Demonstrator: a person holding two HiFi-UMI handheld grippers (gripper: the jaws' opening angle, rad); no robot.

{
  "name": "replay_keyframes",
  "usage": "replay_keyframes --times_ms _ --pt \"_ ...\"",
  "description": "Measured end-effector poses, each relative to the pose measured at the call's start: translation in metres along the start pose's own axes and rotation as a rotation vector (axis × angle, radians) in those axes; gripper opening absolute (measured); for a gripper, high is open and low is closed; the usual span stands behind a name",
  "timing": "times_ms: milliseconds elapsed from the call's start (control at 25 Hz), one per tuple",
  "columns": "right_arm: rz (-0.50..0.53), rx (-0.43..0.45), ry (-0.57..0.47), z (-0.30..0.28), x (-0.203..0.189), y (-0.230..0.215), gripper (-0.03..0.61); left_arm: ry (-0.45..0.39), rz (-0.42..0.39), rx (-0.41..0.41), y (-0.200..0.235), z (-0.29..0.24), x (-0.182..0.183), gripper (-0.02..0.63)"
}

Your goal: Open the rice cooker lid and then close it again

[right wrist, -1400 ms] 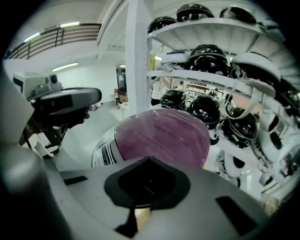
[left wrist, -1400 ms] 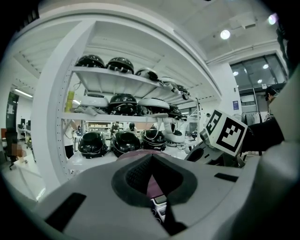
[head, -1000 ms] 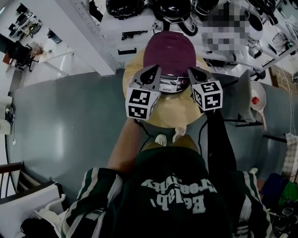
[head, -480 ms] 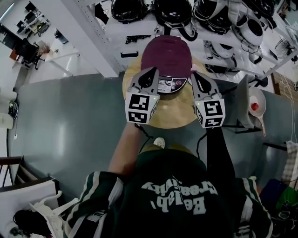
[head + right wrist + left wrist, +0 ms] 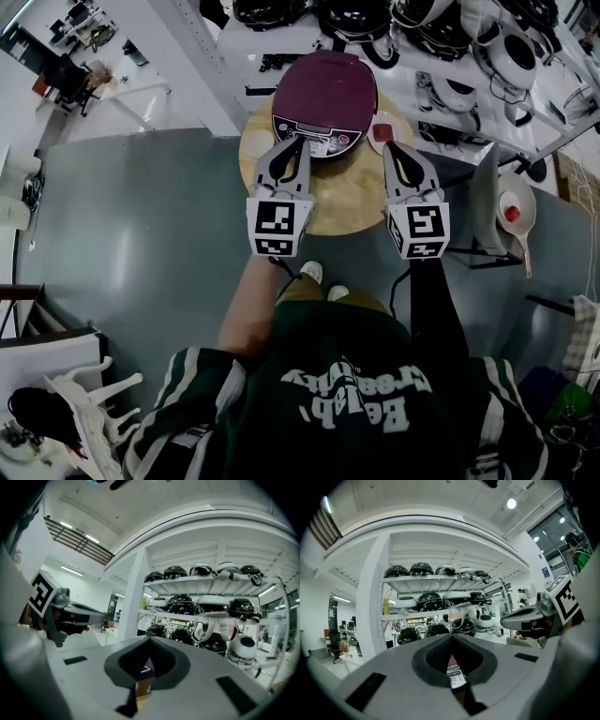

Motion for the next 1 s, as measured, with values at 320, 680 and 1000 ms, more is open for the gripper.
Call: replay_keyframes --times_ms 320,680,1000 --pt "0.026 -0.016 -0.015 0.029 0.005 -0.006 0.003 -0.018 -0.014 0.018 -0.019 0.019 0.014 -0.006" --pt "0.015 -0.03 -0.043 0.044 0.014 -0.017 0.003 -0.013 0.008 0.014 -0.031 0.022 0.024 -0.006" --pt "-0.003 -0.047 -0.051 0.054 0.016 -0.02 0.003 -0.01 -0.002 0.007 -0.037 0.028 0.027 -0.006"
Point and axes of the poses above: the fingertips, and each gripper's own axes: z backward along the fingers, y to its left, x out of its top, the point moved 2 cm from there along z, backward along the fingers, and after that the axes turned 1 degree about y, right-handed, at the moved point
